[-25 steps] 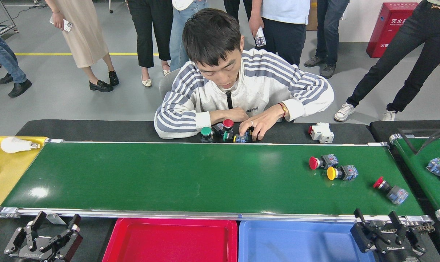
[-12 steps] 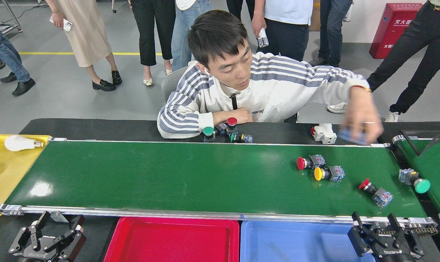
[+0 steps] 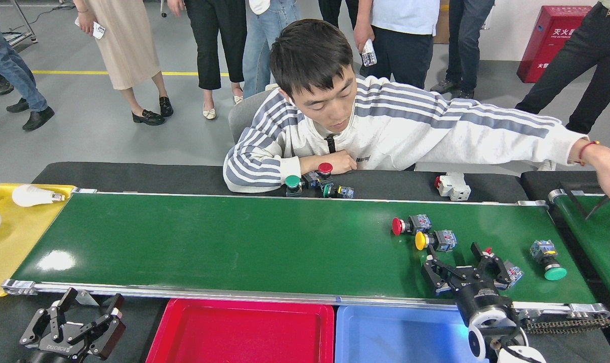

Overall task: Pick switch part from conveyor to tray
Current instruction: 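Reach the right gripper down and grasp a switch on the belt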

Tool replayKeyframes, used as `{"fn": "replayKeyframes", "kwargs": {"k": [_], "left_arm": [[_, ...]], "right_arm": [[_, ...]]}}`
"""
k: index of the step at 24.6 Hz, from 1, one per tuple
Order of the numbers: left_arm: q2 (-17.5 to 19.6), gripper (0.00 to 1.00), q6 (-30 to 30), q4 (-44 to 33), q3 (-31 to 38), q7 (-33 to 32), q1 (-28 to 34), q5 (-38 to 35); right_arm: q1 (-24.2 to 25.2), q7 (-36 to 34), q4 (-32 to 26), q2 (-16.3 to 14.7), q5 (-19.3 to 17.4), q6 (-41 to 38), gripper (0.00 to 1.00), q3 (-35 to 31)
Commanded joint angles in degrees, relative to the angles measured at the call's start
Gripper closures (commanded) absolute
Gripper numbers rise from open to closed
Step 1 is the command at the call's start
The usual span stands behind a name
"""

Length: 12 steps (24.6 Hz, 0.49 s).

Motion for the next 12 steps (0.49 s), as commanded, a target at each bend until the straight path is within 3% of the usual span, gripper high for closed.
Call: {"fn": "replayKeyframes", "kwargs": {"k": [1, 8, 12], "left_arm": [[0.89, 0.00, -0.04, -0.30, 0.16, 0.28, -0.57, 0.00], [0.89, 0.00, 0.05, 3.13, -1.86, 0.20, -3.29, 0.00], [0.89, 0.00, 0.05, 3.48, -2.74, 0.20, -5.49, -0.09]], "right_arm": [[-2.47, -0.28, 1.54, -0.08, -0.05, 0.57, 0.01, 1.34], [-9.16, -0.37, 10.16, 2.29, -0.23, 5.22, 0.02, 7.59], [-10.65, -0.55, 11.83, 2.38, -0.23, 7.33, 0.08, 11.19]]}}
